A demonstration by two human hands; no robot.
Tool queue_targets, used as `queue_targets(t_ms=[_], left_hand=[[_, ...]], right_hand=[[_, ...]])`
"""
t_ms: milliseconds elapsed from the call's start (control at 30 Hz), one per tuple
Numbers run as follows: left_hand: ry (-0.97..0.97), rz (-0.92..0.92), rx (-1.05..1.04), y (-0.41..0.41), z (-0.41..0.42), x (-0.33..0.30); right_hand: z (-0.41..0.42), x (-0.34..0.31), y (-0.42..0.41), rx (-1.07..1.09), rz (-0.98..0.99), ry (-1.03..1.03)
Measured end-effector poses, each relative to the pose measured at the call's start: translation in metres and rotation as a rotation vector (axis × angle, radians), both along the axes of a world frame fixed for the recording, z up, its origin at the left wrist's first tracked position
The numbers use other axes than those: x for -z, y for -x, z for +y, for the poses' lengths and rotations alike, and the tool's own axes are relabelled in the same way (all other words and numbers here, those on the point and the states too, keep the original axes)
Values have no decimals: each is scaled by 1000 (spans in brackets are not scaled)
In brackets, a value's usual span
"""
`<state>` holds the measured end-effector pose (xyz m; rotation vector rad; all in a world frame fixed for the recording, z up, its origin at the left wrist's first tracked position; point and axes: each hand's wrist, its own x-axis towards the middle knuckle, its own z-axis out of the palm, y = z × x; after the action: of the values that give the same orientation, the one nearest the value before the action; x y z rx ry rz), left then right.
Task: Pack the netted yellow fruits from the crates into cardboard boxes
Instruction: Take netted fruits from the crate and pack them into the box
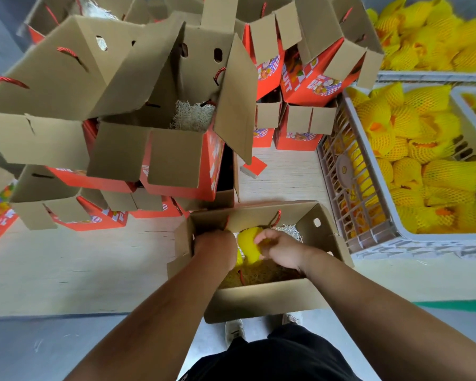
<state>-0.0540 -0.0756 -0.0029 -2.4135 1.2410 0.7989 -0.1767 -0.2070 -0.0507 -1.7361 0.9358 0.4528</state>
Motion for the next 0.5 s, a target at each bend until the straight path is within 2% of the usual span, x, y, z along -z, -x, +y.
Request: queue_targets(t_ms=[100, 167, 233, 400, 500], left_hand=[[162, 151, -16, 6, -5, -2], [127, 297, -25, 8, -6, -2], [83, 320, -39, 8, -2, 1], [145, 328, -92, 7, 1, 4], [206, 350, -112, 11, -11, 2]], right_hand=[[7, -5, -1, -329, 46, 55], [10, -9, -3, -445, 102, 82], [11, -14, -4, -465, 100, 116], [-1, -34, -7, -414, 45, 361], [-9, -47, -5, -433, 63, 344]])
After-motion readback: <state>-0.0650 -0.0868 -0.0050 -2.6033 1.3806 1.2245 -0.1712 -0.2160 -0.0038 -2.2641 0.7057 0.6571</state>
